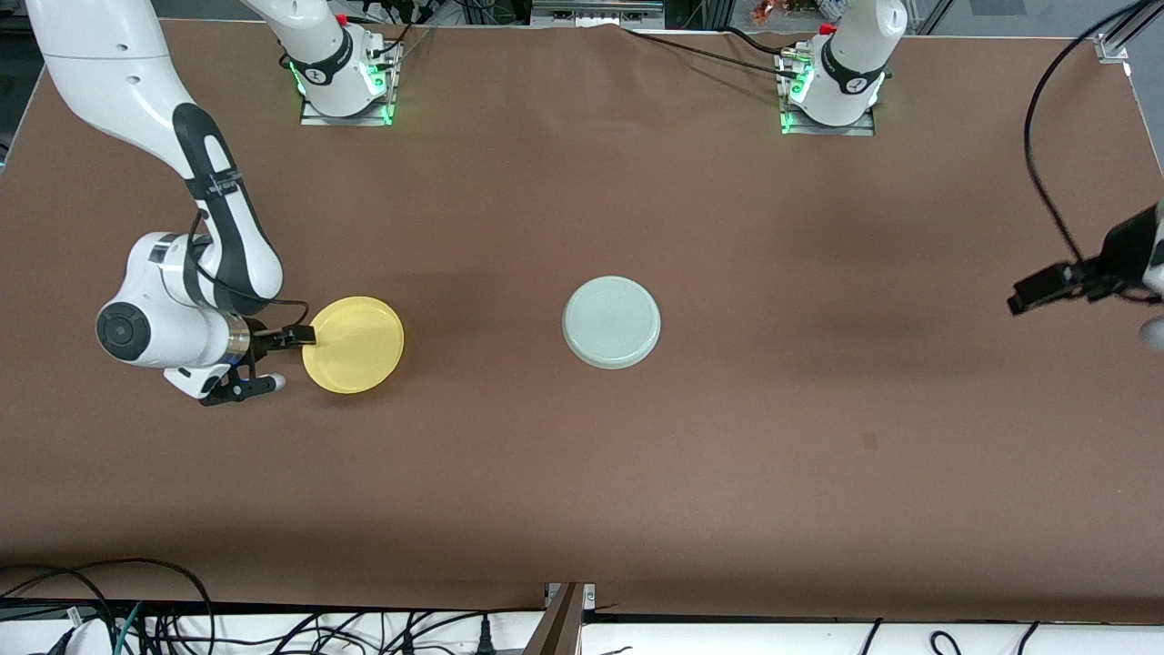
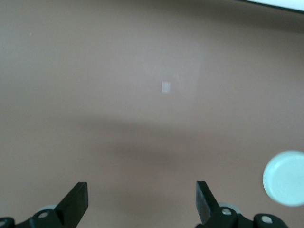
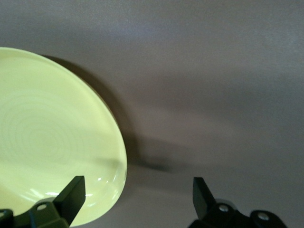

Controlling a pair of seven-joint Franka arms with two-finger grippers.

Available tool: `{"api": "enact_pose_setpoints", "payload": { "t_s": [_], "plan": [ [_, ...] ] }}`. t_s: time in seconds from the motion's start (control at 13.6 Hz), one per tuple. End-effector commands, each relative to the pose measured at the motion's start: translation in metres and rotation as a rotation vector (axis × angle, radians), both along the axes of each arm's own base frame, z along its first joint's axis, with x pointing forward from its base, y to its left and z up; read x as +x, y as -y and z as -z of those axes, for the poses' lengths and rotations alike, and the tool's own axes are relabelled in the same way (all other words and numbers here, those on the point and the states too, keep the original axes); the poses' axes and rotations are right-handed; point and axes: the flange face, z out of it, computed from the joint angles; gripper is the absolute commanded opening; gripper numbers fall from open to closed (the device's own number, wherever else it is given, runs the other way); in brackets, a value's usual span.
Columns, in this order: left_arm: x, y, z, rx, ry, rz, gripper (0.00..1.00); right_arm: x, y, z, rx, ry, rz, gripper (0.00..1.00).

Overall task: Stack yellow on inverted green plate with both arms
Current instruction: 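Grasp the yellow plate's rim with the right gripper and lift it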

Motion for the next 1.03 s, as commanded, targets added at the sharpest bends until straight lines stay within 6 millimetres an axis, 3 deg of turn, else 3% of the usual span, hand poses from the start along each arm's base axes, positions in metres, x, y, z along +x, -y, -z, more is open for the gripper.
{"api": "enact_pose_setpoints", "payload": {
  "t_s": [0.0, 0.15, 0.22, 0.37, 0.51, 0.59, 0.96],
  "plan": [
    [-0.024, 0.001, -0.002, -0.077, -0.043, 0.024, 1.00, 0.004, 0.000, 0.004, -0.001, -0.001, -0.001, 1.00],
    [-0.026, 0.011, 0.000, -0.068, -0.061, 0.048, 1.00, 0.006, 0.000, 0.016, -0.007, 0.013, 0.036, 0.97],
    [-0.032, 0.014, 0.003, -0.069, -0.090, 0.054, 1.00, 0.007, -0.001, 0.014, -0.011, 0.020, 0.051, 0.81],
    [-0.032, 0.014, 0.004, -0.068, -0.092, 0.060, 1.00, 0.006, -0.001, 0.015, -0.015, 0.016, 0.076, 0.24],
    [-0.035, 0.009, 0.008, -0.069, -0.101, 0.050, 1.00, 0.008, -0.002, 0.013, -0.021, 0.024, 0.114, 0.05],
    [-0.035, 0.005, 0.008, -0.070, -0.100, 0.044, 1.00, 0.007, -0.004, 0.014, -0.017, 0.019, 0.116, 0.00],
    [-0.029, 0.003, 0.016, -0.019, -0.110, 0.054, 1.00, 0.008, -0.013, 0.009, -0.010, 0.011, 0.103, 0.00]
  ]
}}
